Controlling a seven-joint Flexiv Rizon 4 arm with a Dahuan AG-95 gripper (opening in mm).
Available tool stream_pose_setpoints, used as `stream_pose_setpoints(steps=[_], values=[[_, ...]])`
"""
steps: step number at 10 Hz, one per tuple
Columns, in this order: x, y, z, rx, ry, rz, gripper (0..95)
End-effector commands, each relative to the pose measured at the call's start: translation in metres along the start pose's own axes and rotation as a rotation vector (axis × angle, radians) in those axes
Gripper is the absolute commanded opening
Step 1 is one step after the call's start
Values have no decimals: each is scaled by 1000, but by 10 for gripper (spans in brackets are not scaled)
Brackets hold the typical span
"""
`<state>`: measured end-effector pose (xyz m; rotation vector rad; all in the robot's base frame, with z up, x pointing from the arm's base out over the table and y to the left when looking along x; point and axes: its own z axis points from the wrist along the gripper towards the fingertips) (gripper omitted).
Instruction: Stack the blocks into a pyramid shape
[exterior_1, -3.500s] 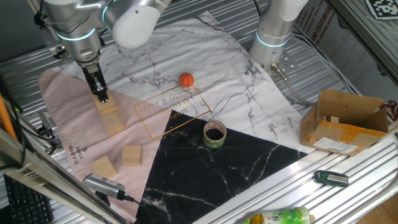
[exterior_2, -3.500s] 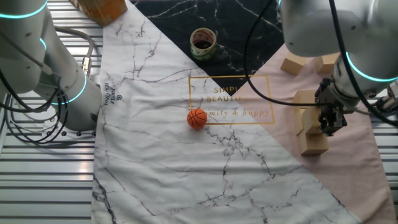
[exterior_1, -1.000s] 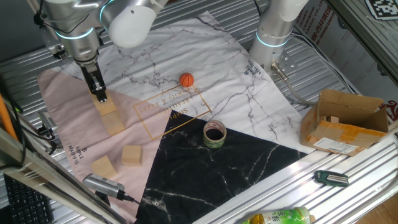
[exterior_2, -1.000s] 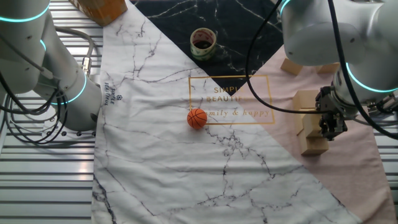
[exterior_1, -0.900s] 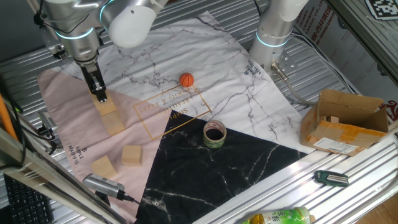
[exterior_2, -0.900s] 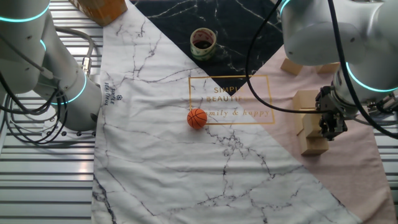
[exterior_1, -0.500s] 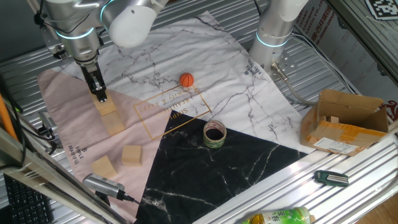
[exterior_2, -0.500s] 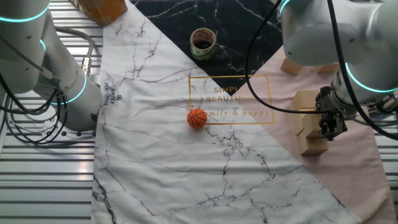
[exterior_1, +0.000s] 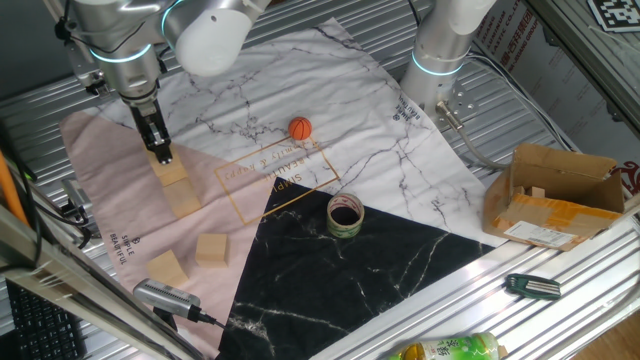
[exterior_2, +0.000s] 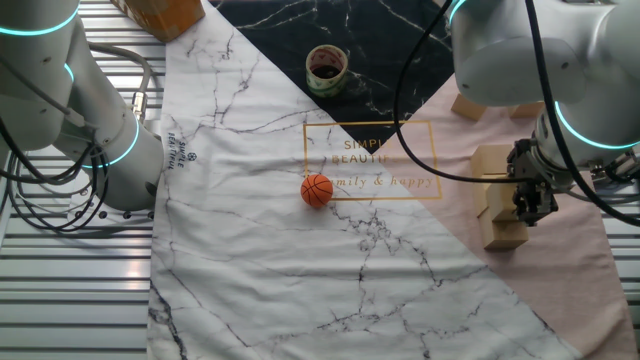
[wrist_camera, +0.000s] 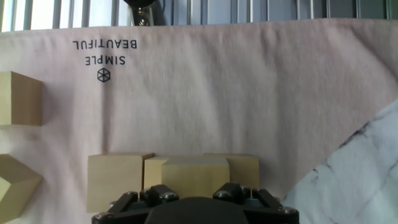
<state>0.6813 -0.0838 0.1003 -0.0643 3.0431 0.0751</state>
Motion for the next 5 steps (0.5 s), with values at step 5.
stream_pose_setpoints(steps=[5], values=[[0,0,0,-12,-1,-5,570]])
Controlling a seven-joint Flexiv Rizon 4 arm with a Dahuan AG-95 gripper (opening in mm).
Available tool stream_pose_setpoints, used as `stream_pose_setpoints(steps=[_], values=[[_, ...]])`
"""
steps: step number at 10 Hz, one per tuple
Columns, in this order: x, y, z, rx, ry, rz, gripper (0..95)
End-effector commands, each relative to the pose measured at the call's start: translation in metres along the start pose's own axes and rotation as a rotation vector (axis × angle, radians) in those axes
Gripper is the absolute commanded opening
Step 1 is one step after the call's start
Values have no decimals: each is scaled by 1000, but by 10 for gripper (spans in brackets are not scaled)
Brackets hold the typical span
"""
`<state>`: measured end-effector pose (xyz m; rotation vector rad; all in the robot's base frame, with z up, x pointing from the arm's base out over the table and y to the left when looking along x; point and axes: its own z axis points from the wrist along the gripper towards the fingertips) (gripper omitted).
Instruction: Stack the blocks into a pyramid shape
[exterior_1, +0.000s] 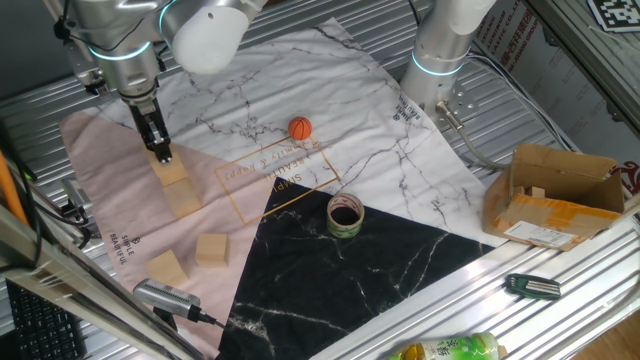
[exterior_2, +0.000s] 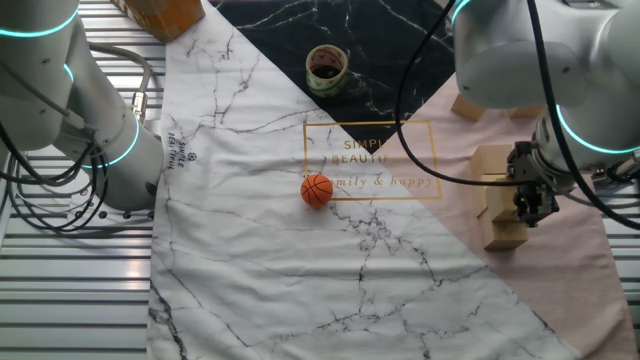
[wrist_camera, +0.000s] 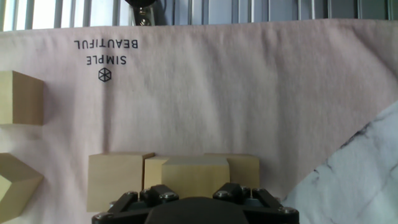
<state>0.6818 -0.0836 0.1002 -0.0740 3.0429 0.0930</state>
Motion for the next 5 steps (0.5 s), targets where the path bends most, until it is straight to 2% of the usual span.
stream_pose_setpoints(steps=[1,2,3,5], values=[[1,0,0,1,-1,-1,570],[1,0,0,1,-1,-2,570],[1,0,0,18,5,-17,760],[1,0,-1,28,5,-28,760]])
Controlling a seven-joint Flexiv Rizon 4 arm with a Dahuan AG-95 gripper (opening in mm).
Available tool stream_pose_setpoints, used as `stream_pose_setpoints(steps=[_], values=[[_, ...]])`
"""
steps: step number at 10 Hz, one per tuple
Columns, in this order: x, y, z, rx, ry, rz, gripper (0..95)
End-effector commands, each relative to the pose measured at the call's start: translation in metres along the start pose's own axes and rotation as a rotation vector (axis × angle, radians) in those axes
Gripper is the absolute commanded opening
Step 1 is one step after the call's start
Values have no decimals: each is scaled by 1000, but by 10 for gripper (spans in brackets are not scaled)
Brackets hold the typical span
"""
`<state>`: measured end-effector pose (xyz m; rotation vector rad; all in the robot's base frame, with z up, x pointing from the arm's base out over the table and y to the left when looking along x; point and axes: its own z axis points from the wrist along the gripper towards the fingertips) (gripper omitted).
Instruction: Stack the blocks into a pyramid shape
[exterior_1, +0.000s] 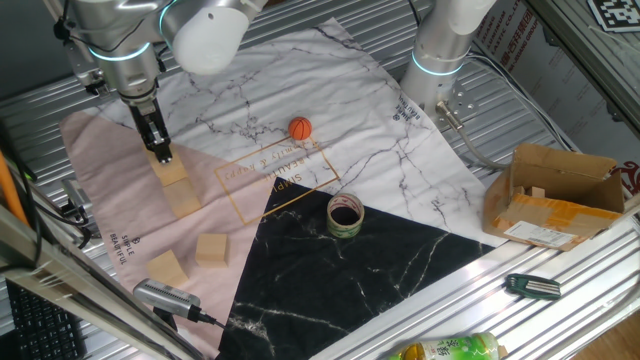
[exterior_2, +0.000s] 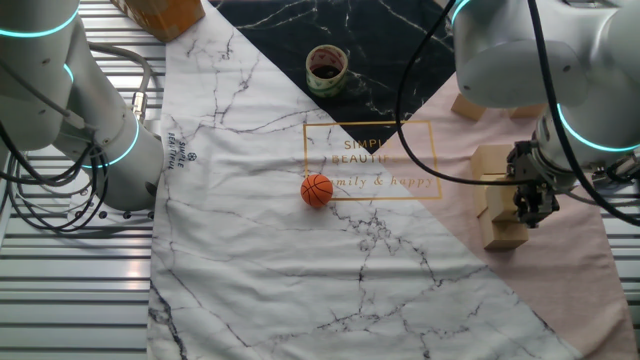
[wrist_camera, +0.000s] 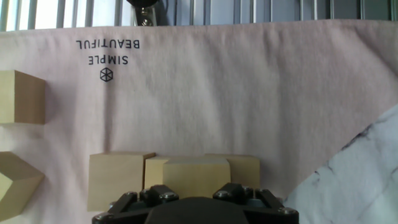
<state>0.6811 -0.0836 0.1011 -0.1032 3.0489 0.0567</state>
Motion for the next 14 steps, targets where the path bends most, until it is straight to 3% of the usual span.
stream_pose_setpoints(steps=[1,5,9,10,13,14], values=[[1,-1,0,6,-3,-10,760],[5,-3,-10,14,-2,-21,760],[9,1,-40,19,1,-25,760],[7,8,-51,21,5,-12,760],[-4,32,-68,19,17,41,760],[-15,52,-73,16,27,81,760]])
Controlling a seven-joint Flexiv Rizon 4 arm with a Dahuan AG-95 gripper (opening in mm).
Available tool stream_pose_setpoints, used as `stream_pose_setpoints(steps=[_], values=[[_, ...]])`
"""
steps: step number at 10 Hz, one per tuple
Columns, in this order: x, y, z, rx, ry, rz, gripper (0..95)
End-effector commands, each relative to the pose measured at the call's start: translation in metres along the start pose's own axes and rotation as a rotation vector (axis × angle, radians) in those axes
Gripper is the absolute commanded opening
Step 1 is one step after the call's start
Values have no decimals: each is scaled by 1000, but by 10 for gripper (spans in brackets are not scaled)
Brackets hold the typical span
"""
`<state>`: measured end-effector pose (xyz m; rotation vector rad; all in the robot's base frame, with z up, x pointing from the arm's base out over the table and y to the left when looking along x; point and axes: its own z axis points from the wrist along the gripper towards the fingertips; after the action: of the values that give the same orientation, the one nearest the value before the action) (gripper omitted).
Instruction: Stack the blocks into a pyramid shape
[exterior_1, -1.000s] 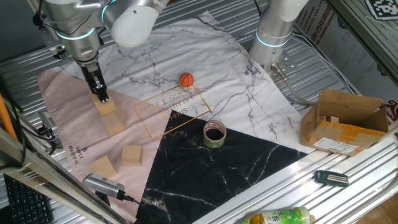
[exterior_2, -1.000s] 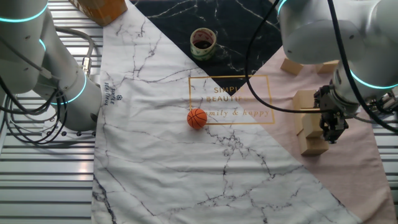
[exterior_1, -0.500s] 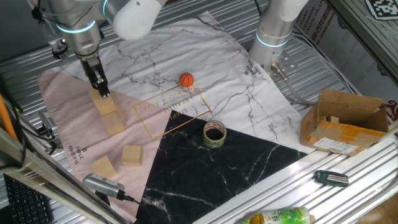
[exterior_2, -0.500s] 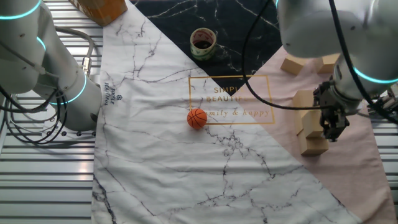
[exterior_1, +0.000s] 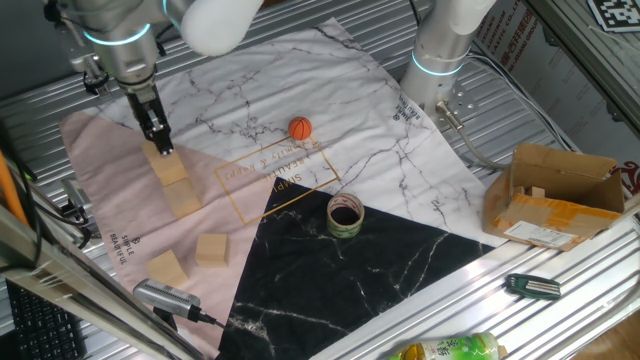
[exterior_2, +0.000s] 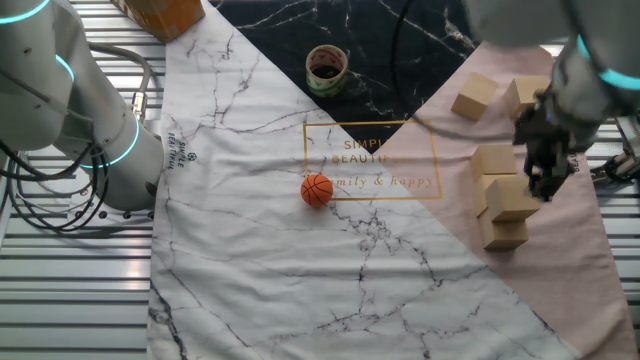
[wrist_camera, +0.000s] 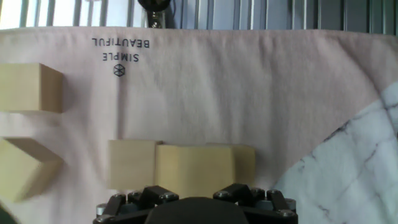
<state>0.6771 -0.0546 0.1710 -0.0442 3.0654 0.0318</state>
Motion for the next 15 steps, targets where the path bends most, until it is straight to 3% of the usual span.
stream_pose_setpoints(steps=[1,5,8,11,12,15], values=[[-17,32,-4,1,12,58,760],[-51,75,14,-6,10,108,760],[-69,97,35,-8,12,99,760],[-86,130,59,-7,14,107,760],[-90,139,64,-10,11,105,760],[-85,159,79,-34,2,65,760]])
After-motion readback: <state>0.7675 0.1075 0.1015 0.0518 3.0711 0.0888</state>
